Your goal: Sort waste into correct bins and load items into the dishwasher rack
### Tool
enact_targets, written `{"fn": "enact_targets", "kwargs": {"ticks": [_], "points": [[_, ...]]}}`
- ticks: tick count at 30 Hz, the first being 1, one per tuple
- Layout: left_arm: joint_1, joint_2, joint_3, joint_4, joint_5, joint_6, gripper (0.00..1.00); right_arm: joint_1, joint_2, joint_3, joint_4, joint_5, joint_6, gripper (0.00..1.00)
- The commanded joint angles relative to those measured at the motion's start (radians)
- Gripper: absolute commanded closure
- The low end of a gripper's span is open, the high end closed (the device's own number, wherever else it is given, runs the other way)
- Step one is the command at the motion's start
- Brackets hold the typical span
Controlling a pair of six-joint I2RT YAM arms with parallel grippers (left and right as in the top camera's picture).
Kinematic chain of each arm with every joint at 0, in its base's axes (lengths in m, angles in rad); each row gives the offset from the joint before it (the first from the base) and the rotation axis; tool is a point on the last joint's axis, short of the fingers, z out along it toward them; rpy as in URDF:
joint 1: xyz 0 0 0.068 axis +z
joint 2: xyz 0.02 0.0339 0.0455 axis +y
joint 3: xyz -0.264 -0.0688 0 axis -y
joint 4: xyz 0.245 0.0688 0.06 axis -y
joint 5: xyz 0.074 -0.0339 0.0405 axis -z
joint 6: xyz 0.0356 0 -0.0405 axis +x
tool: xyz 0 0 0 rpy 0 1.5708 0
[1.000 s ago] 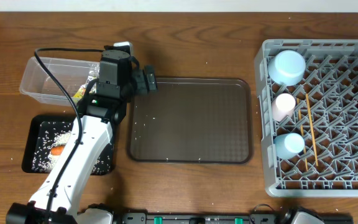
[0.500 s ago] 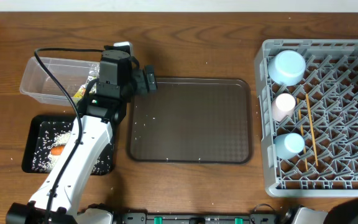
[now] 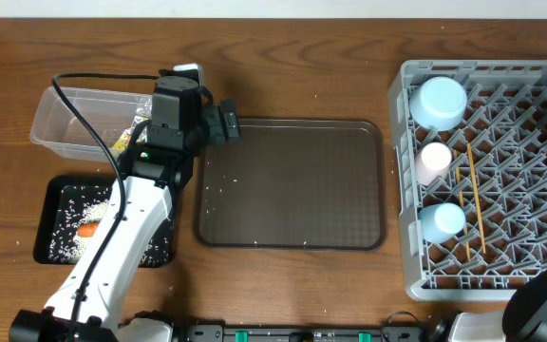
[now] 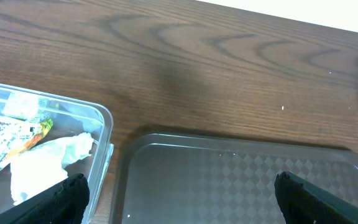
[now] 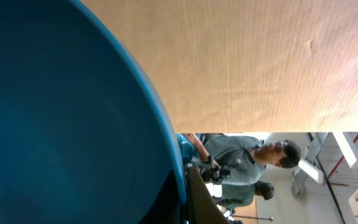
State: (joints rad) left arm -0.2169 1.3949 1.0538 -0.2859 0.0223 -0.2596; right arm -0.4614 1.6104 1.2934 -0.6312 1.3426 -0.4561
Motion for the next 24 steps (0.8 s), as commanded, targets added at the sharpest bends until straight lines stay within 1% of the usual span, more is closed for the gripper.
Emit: {"fn": "enact_targets", "kwargs": {"ticks": [1,4,8,10,12,15,17,18,19,20,21,22,23,24], "points": [[0.003,-0.008,-0.001,0.005,-0.009,-0.004,0.02,0.027,0.01,0.009,0.003,0.037,0.031,0.99],[0.003,-0.008,-0.001,0.005,-0.009,-0.004,0.02,0.032,0.011,-0.002,0.003,0.03,0.052,0.99],[0.003,-0.008,-0.001,0.008,-0.009,-0.004,0.02,0.045,0.011,-0.014,-0.002,-0.034,0.052,0.98],[0.003,-0.008,-0.001,0.008,-0.009,-0.004,0.02,0.061,0.011,-0.016,-0.001,-0.059,0.052,0.93],[0.003,-0.008,-0.001,0.008,-0.009,-0.004,0.02,0.084,0.011,-0.016,0.0,-0.078,0.052,0.91],[0.003,-0.008,-0.001,0.008,-0.009,-0.004,0.02,0.128,0.011,-0.016,0.008,-0.115,0.051,0.85],[0.003,-0.008,-0.001,0.008,-0.009,-0.004,0.02,0.162,0.011,-0.016,0.015,-0.166,0.051,0.84],[0.003,-0.008,-0.001,0.008,-0.009,-0.004,0.02,0.179,0.011,-0.016,0.014,-0.199,0.051,0.82],[0.003,-0.008,-0.001,0.008,-0.009,-0.004,0.02,0.199,0.011,-0.016,0.013,-0.246,0.052,0.77],[0.003,-0.008,-0.001,0.008,-0.009,-0.004,0.02,0.214,0.011,-0.016,0.012,-0.279,0.055,0.67],[0.003,-0.008,-0.001,0.008,-0.009,-0.004,0.02,0.233,0.011,-0.016,0.01,-0.323,0.071,0.48],[0.003,-0.008,-0.001,0.008,-0.008,-0.004,0.02,0.254,0.011,-0.016,0.011,-0.367,0.097,0.35],[0.003,-0.008,-0.001,0.007,-0.008,-0.004,0.02,0.273,0.011,-0.016,0.011,-0.41,0.121,0.29],[0.003,-0.008,-0.001,0.007,-0.008,-0.004,0.02,0.294,0.011,-0.016,0.011,-0.457,0.141,0.29]]}}
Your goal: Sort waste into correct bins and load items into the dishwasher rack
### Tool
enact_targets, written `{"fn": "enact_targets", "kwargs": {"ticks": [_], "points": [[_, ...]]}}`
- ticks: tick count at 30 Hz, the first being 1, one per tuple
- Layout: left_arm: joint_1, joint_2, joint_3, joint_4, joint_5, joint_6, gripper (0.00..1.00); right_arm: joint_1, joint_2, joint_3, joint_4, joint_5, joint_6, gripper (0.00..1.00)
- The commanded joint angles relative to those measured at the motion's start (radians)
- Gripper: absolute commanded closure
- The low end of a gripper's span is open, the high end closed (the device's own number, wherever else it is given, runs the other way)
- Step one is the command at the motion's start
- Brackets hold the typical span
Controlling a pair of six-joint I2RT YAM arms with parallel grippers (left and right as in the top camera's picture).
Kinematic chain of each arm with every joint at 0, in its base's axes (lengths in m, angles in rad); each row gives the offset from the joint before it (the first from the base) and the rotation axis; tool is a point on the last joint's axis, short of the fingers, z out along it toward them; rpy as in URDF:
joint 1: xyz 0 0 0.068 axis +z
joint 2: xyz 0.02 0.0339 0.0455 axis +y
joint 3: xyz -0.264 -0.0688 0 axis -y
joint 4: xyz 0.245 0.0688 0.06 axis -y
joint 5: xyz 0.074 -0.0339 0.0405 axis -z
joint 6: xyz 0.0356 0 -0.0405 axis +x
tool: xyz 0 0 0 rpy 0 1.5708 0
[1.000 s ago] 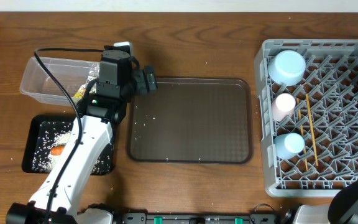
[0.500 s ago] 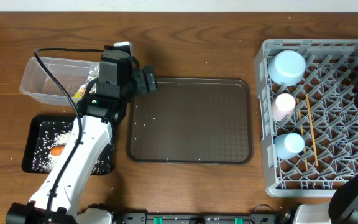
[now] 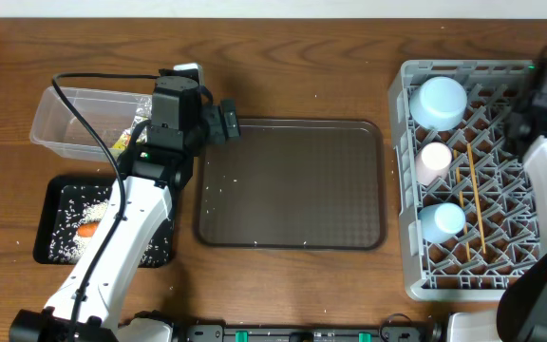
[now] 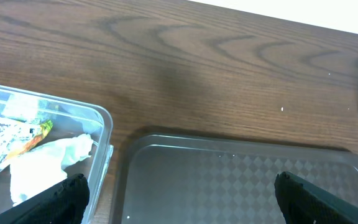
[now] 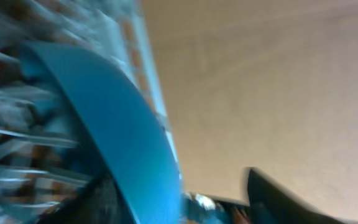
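Observation:
The grey dishwasher rack (image 3: 405, 180) on the right holds a pale blue bowl (image 3: 442, 100), a pink cup (image 3: 434, 160), a blue cup (image 3: 442, 220) and chopsticks (image 3: 473, 195). My right arm reaches over the rack's far right side. The blurred right wrist view shows a blue plate (image 5: 123, 137) edge-on against the rack wires. My right gripper (image 5: 185, 202) is open around it, with the plate beside the left finger and a wide gap to the other. My left gripper (image 4: 185, 199) is open and empty over the brown tray's (image 3: 292, 180) left edge.
A clear bin (image 3: 50, 119) with wrappers and paper (image 4: 39, 162) stands at the left. In front of it is a black tray (image 3: 55, 223) of food scraps. Crumbs dot the wooden table.
My right arm has come into the overhead view above the rack's far right. The blue plate filled the wrist view before; now it stands by the rack wires with the jaws apart. The left arm has not moved.

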State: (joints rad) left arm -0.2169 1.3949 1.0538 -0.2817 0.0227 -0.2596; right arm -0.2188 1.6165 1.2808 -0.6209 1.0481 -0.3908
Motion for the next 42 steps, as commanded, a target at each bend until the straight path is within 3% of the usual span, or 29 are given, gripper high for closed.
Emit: {"fn": "enact_targets", "kwargs": {"ticks": [1,3,7,15,19,21,27,42], "points": [[0.003,-0.008,-0.001,0.003,-0.009,-0.004,0.02,0.07,0.005,-0.003,0.002,-0.2,0.093,0.28],[0.003,-0.008,-0.001,0.003,-0.009,-0.004,0.02,0.118,0.005,-0.003,0.014,-0.294,0.146,0.19],[0.003,-0.008,-0.001,0.003,-0.009,-0.004,0.02,0.201,0.004,-0.001,0.053,-0.417,0.196,0.17],[0.003,-0.008,-0.001,0.003,-0.009,-0.004,0.02,0.309,-0.04,0.009,0.056,-0.436,0.206,0.16],[0.003,-0.008,-0.001,0.002,-0.009,-0.004,0.02,0.329,-0.134,0.009,0.051,-0.544,0.336,0.15],[0.003,-0.008,-0.001,0.002,-0.009,-0.004,0.02,0.329,-0.189,0.009,0.05,-0.632,0.412,0.01],[0.003,-0.008,-0.001,-0.005,-0.009,-0.004,0.02,0.329,-0.279,0.009,0.049,-0.816,0.443,0.01],[0.003,-0.008,-0.001,-0.005,-0.009,-0.004,0.02,0.329,-0.282,0.008,0.048,-0.817,0.443,0.01]]}}
